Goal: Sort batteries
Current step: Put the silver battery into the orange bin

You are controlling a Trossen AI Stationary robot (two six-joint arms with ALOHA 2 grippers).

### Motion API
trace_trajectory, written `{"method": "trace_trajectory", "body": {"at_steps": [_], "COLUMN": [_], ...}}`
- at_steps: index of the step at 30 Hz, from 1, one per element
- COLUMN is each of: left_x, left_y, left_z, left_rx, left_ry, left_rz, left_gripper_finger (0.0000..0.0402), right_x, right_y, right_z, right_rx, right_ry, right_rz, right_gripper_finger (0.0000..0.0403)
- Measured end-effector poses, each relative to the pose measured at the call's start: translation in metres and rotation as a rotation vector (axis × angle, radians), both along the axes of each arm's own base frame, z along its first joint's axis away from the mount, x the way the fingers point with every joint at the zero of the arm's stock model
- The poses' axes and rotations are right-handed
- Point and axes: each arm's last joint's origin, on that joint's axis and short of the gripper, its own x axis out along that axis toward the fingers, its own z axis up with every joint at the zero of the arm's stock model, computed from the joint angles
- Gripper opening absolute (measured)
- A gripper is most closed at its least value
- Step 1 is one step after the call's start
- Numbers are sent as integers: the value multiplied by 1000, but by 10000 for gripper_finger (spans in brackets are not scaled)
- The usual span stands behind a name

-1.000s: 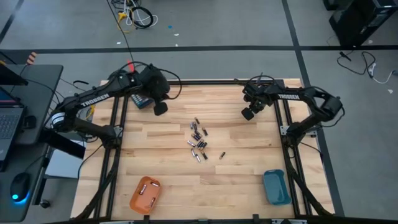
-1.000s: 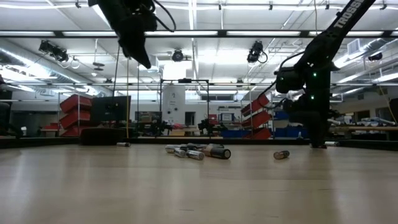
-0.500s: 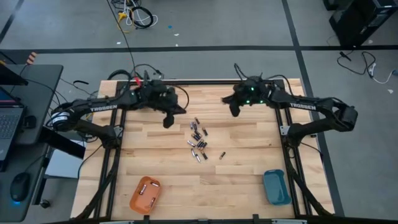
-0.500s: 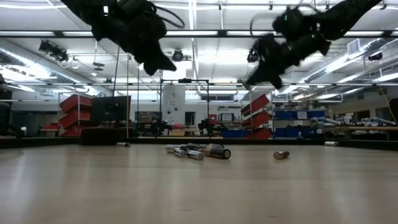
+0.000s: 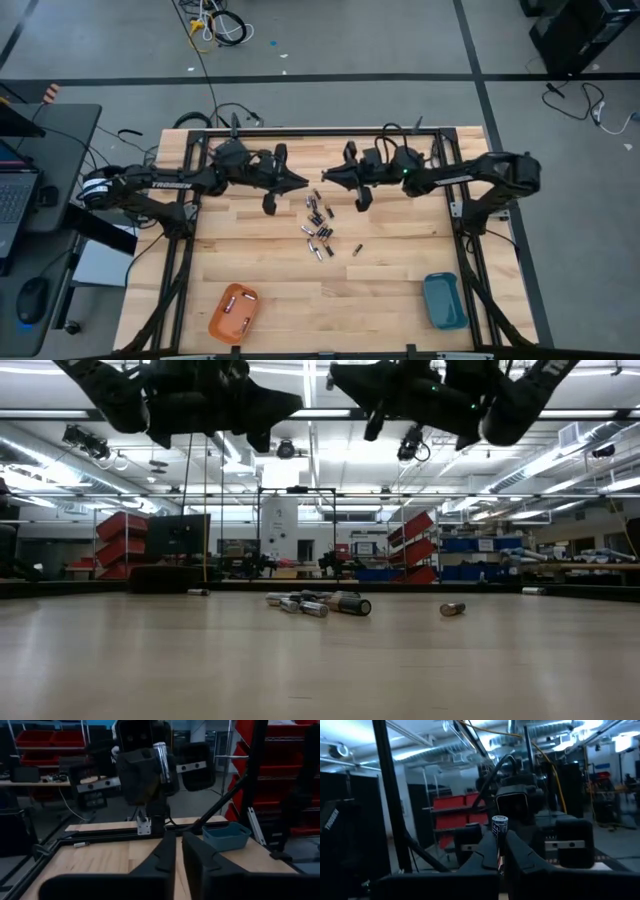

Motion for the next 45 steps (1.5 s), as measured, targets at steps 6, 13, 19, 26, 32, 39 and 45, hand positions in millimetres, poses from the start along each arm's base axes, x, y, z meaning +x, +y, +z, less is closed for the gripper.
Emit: {"method": "trace_trajectory", "body": {"at_steps": [6,13,19,26,32,39,45], "left_x": [1,1,1,1,1,1,1], "left_y": [-3,-3,-6,-7,-6,-6,-5], "left_z": [-2,-1,-1,-2,-3,-5,-5], "left_rx": [15,20,21,-1,-8,-12,5], "left_ry": [6,-8,-5,3,10,34,34], "left_rz": [72,78,4,-36,-17,-11,-5], "left_gripper_finger": [101,141,143,143,143,143,142], "right_x": [26,50,53,54,53,54,54], "right_y": [-1,-5,-11,-12,-15,-15,-15], "right_z": [-2,-3,-9,-14,-17,-19,-19], "right_rx": [-4,1,6,-25,-48,-74,-98], "right_ry": [-37,-34,9,51,78,100,97], "right_rz": [45,112,102,99,111,102,85], "right_gripper_finger": [0,0,0,0,0,0,0]}}
